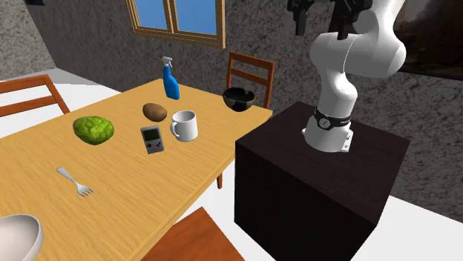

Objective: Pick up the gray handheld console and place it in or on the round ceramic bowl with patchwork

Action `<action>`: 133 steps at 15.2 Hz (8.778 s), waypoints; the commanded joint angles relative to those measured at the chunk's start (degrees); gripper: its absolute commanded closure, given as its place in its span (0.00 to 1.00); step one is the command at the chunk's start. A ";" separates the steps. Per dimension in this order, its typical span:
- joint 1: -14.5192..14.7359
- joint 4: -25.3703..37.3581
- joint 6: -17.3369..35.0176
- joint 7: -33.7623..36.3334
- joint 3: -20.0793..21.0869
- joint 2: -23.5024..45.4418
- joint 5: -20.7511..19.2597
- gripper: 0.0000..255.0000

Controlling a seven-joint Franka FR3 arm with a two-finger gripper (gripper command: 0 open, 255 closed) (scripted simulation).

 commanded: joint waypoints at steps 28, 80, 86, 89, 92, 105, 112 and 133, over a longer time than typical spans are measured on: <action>-8.21 14.00 30.58 -21.13 -21.37 46.16 -3.91 0.00; -14.47 38.43 45.46 7.78 -27.08 90.34 24.29 0.00; -9.27 36.53 50.70 30.41 -28.94 94.40 32.48 0.00; -10.00 37.21 51.86 29.93 -27.95 96.18 33.37 0.00; -10.64 37.88 52.81 29.55 -27.10 97.74 34.09 0.00; -10.63 37.87 52.80 29.55 -27.11 97.72 34.08 1.00; -9.89 37.09 51.70 29.99 -28.09 95.92 33.25 1.00; -4.90 34.73 42.72 33.91 -35.00 84.36 26.25 1.00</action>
